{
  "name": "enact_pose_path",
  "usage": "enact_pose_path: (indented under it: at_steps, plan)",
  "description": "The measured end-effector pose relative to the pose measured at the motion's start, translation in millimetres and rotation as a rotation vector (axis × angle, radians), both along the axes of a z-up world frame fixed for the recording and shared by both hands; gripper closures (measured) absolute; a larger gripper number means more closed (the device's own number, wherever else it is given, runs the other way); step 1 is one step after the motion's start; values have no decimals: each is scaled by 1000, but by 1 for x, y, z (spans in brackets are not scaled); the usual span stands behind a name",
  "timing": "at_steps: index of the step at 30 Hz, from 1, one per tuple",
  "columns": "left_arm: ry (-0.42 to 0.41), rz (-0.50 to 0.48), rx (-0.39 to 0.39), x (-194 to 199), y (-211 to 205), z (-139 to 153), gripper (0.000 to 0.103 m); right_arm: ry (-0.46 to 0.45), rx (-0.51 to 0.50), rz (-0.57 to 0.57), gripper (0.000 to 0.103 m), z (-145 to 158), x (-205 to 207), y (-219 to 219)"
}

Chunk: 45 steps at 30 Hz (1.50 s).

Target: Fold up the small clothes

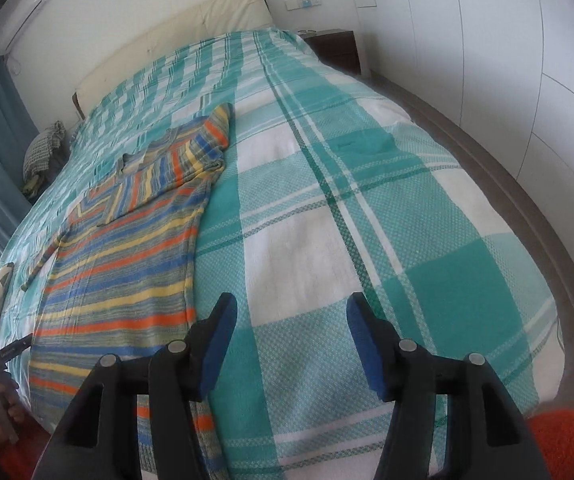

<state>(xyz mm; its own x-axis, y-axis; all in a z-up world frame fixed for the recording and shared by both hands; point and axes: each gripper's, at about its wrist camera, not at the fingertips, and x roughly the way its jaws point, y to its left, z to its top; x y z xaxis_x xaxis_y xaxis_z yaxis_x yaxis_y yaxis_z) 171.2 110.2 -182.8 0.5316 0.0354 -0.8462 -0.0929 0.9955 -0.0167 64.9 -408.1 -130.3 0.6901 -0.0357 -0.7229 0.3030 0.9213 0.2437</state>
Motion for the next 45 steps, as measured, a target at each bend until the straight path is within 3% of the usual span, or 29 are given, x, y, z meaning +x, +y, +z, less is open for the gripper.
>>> enact_pose_path:
  at_steps: [2,41,44,45]
  plan:
    - [-2,-2,7,0,-1,-1,0,-26,-24,-29,38,4,-2,-3]
    - [-7,-7,27,-1,-5,-3,0,-3,-64,0,38,-10,5,9]
    - [27,-12,-3,2,-2,2,1,-2,-68,3,38,-11,5,11]
    - [30,-7,-60,1,4,8,1,0,-70,3,38,-11,5,12]
